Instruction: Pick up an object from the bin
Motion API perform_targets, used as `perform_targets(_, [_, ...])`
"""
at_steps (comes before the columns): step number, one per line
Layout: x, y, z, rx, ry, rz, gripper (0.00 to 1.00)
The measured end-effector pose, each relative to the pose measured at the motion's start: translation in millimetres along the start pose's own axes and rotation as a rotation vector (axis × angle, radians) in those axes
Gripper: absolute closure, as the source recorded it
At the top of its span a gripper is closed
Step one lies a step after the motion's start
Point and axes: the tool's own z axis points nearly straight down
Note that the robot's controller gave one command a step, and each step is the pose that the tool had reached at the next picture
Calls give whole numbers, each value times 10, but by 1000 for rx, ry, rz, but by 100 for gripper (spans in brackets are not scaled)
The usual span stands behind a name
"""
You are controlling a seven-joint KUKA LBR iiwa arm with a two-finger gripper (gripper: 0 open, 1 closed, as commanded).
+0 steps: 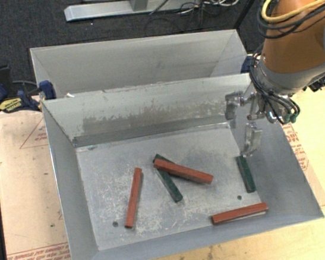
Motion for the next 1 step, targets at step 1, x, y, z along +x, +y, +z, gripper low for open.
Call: perform_targets(1, [415, -652, 968, 1, 0, -207, 0])
